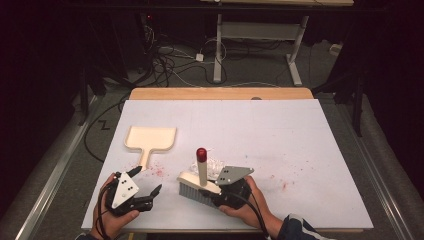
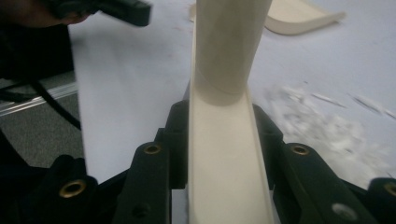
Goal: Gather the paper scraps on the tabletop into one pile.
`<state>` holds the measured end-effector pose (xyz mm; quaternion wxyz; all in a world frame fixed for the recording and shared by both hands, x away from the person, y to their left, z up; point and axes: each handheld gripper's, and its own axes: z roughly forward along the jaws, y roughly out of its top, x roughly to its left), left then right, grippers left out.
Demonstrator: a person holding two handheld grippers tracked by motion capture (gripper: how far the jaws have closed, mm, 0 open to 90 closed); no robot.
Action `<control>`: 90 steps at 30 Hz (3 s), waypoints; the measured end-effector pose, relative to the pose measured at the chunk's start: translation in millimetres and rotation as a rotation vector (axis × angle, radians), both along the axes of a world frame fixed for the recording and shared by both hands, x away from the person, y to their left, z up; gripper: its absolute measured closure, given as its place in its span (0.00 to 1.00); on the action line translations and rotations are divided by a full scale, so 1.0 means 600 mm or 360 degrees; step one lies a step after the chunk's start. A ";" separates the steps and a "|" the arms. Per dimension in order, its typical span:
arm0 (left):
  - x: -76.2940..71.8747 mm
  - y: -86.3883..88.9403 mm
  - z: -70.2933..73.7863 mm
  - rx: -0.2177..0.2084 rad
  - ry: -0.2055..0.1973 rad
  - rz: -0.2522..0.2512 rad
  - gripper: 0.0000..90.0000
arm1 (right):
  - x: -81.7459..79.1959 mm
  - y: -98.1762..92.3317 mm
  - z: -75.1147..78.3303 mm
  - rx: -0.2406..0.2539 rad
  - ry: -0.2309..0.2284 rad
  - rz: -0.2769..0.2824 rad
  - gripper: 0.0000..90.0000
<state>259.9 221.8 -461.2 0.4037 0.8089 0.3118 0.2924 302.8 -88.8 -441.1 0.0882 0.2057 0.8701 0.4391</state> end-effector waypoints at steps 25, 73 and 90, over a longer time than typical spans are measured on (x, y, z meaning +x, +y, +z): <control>0.003 -0.064 -0.018 0.0176 0.0099 -0.0184 0.19 | -0.027 -0.245 0.085 -0.0122 -0.0126 -0.0079 0.75; 0.012 -0.061 -0.027 0.0205 0.0137 -0.0185 0.19 | 0.067 -0.181 0.012 -0.0157 -0.0297 -0.0551 0.75; 0.010 -0.058 -0.024 0.0200 0.0122 -0.0182 0.20 | 0.033 -0.108 0.031 -0.0054 -0.0370 -0.0331 0.75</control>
